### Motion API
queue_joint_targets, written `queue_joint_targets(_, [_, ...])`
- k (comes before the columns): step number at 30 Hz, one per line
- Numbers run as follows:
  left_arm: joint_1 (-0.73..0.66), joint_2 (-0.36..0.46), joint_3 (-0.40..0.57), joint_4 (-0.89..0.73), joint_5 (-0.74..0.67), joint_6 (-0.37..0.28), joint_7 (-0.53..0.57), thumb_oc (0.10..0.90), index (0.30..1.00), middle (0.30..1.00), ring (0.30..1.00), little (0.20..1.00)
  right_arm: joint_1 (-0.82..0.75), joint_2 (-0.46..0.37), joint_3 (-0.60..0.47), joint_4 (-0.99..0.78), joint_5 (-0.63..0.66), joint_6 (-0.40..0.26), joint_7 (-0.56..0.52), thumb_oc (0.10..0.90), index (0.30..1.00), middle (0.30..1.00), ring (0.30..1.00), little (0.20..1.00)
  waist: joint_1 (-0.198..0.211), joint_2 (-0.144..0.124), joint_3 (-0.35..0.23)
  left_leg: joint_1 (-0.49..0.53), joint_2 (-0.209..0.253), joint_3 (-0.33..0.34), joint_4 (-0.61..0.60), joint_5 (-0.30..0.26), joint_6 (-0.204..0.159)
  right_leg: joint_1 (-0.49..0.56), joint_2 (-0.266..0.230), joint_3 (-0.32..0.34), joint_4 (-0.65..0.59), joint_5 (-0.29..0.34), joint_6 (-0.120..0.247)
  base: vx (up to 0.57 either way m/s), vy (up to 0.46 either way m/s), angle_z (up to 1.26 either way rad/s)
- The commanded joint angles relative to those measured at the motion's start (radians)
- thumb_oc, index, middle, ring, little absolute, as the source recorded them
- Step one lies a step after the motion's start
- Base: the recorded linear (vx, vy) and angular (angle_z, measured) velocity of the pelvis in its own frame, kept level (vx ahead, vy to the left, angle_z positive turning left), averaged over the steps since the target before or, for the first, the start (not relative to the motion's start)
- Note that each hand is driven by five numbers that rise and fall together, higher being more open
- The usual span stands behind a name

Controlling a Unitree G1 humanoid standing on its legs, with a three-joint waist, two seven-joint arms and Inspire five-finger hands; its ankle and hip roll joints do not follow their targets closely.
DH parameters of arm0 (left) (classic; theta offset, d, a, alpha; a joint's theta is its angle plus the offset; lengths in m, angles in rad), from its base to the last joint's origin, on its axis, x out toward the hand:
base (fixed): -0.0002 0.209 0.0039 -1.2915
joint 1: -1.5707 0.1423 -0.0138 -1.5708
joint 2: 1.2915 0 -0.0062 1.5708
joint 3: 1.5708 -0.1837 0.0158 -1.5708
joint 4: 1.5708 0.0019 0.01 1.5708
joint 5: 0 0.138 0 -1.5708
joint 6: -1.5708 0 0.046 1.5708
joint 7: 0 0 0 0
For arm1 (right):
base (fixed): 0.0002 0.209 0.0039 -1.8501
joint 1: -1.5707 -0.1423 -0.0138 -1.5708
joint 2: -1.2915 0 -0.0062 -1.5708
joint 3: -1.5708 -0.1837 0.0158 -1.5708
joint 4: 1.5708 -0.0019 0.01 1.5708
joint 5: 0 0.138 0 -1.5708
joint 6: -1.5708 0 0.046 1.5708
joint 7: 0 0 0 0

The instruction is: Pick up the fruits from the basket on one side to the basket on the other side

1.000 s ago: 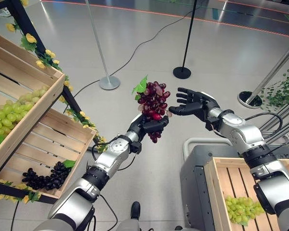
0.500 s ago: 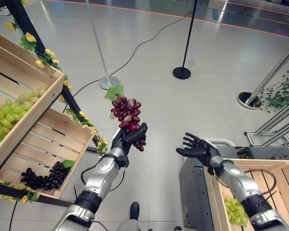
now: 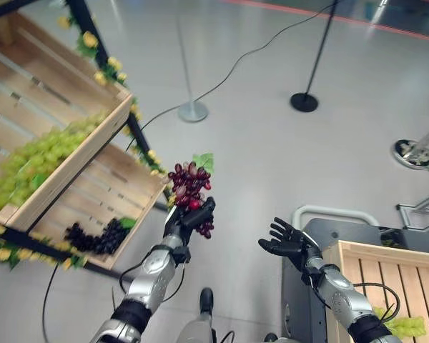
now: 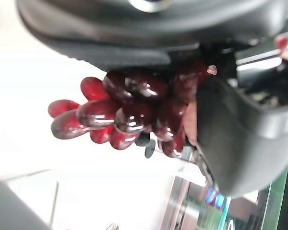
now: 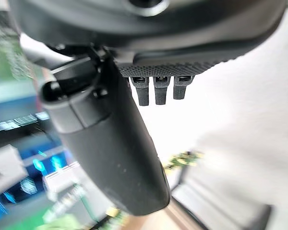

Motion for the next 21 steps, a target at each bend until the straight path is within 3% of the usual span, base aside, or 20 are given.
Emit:
queue_joint_targets(1, [-0.185,0.025,0.091,-0.061,0.016,-0.205,-0.005,0.4,0.3,0.3,0.3,0.3,-0.12,-0.019,-0.06,-0.084,0.016,-0.13,0.018,0.8,0.9,0.9,0.9,0.9,0.018,-0.053,0.141,0.035,0.023,0.048,0.267,-0.209,-0.084,-0.187,-0.068,0.022,0.187,0.079,-0.052,-0.02,0.126,0.15])
queue_joint_targets(12, [-0.18,0.075,0.156,-0.128,0.009,-0.261,0.059,0.4,0.3,0.3,0.3,0.3,-0.102,-0.043,-0.052,-0.108,-0.042,-0.099,0.061,0.8,0.9,0.9,0.9,0.9,0.036,-0.053,0.236,-0.226,0.001,0.014,0.6,-0.315,-0.048,-0.386,-0.132,0.065,0.53,-0.044,-0.08,-0.04,0.107,0.12])
queue_joint_targets(21, [-0.23,0.13,0.238,-0.105,-0.012,-0.298,0.139,0.4,0.3,0.3,0.3,0.3,-0.123,-0.084,-0.056,-0.112,-0.057,-0.042,0.061,0.8,0.9,0.9,0.9,0.9,0.032,-0.059,0.283,-0.297,-0.013,0.009,0.709,-0.38,-0.033,-0.478,-0.131,0.111,0.661,-0.11,-0.077,0.01,0.112,0.01])
